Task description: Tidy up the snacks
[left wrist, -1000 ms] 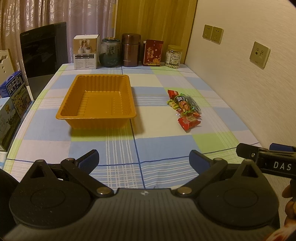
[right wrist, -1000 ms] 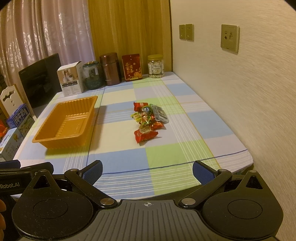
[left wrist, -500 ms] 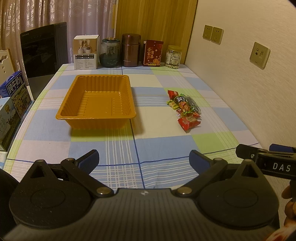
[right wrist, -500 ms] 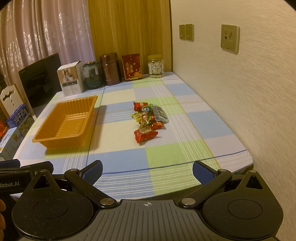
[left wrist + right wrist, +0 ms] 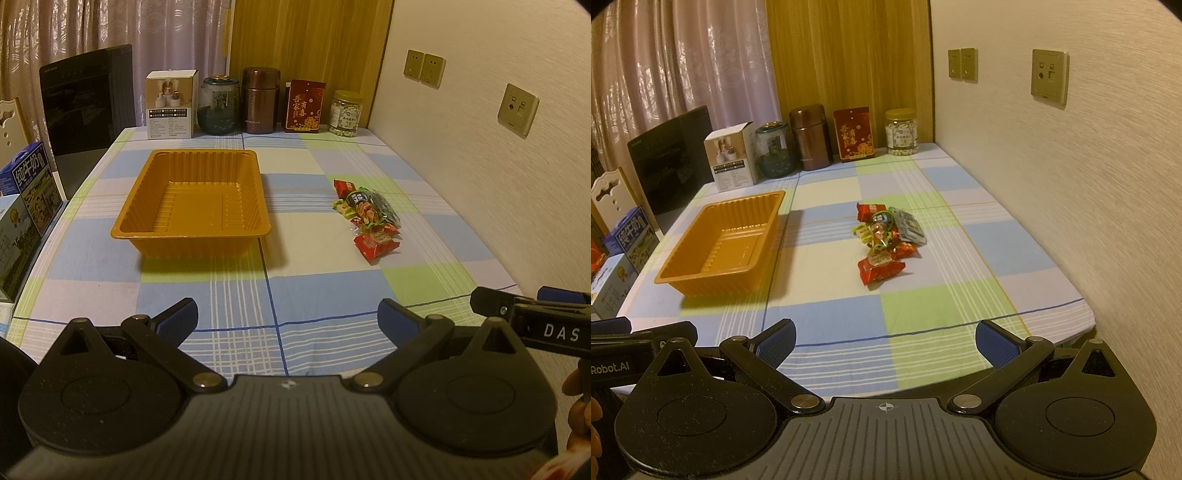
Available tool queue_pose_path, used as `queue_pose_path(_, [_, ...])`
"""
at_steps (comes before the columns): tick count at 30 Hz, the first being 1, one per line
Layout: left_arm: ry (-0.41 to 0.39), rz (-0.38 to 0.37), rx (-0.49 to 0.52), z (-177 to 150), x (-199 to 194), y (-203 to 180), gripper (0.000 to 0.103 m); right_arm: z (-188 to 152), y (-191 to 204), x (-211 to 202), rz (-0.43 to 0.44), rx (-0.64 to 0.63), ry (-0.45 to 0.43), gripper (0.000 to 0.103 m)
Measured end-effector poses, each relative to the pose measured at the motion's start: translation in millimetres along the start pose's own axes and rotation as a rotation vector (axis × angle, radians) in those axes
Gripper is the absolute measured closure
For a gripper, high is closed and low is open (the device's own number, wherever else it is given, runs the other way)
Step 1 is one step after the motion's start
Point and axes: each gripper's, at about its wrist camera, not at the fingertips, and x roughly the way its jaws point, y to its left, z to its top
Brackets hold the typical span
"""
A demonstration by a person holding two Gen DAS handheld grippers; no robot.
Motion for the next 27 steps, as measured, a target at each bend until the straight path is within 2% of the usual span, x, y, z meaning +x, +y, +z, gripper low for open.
queue_pose_path(19, [0.002, -0.005, 0.002, 1.2, 2.1, -3.3, 0.000, -0.1, -1.2, 0.8, 0.000, -0.001, 0.002, 0.000])
queue_pose_path(27, [0.008, -0.034, -0.024, 3.6, 6.0, 0.4, 0.000, 1.2, -8.6, 0.4, -0.009, 0.010, -0.018, 0.000])
